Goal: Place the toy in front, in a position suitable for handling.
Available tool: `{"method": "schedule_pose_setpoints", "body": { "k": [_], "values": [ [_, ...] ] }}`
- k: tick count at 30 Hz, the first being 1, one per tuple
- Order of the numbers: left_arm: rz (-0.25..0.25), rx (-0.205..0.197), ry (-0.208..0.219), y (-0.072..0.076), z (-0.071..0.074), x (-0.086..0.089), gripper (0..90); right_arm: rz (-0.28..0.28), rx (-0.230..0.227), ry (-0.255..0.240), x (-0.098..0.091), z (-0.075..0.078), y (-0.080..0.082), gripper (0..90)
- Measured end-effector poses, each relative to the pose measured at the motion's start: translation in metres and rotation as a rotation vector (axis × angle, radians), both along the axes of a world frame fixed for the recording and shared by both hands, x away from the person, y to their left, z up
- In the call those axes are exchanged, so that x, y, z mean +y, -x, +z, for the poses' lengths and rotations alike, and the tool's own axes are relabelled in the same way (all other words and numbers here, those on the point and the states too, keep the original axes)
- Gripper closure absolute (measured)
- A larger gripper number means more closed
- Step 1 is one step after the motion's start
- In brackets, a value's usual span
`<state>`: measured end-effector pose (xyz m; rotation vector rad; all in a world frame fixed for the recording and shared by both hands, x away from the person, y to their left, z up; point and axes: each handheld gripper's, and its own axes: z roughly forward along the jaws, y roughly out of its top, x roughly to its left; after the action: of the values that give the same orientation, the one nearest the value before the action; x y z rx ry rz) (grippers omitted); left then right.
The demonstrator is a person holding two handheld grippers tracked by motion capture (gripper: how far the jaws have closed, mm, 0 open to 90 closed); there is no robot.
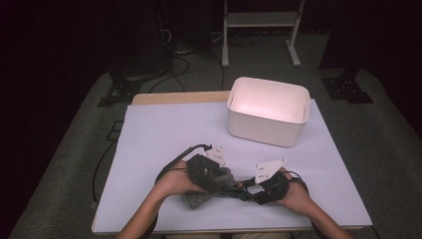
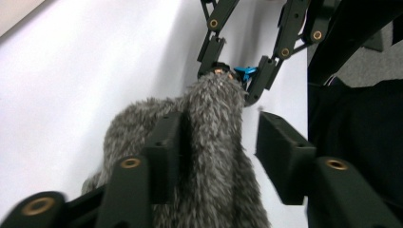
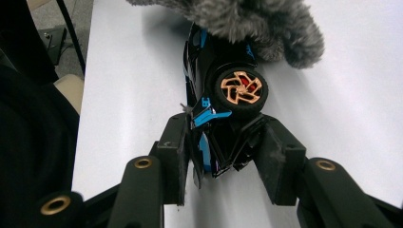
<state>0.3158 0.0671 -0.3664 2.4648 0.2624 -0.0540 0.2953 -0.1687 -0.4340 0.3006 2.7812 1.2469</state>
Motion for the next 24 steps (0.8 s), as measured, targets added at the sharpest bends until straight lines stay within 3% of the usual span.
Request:
{"method": "schedule_pose_setpoints", "body": {
  "k": [8,12,14,20,24],
  "values": [
    [0.040,0.002,-0.046,-0.002,0.002,0.009,48.8,0.010,-0.001,0.001,-0.001,0.000,-0.001,56.9],
    [0.002,-0.013,-0.059,-0.002,0.001,0.007,69.8,0.014,-0.005,0.005,-0.001,0.000,-0.001,57.3],
    [-0.041,-0.042,-0.067,-0.001,0.001,0.004,78.6,0.014,-0.010,0.008,0.000,0.001,0.000,57.4],
    [-0.102,-0.040,-0.075,0.000,0.000,-0.022,82.1,0.014,-0.035,0.009,0.002,0.001,0.002,57.4],
    [-0.098,-0.029,-0.056,0.000,-0.002,-0.035,81.6,0.008,-0.029,0.004,0.002,0.001,0.002,57.3]
  ]
}}
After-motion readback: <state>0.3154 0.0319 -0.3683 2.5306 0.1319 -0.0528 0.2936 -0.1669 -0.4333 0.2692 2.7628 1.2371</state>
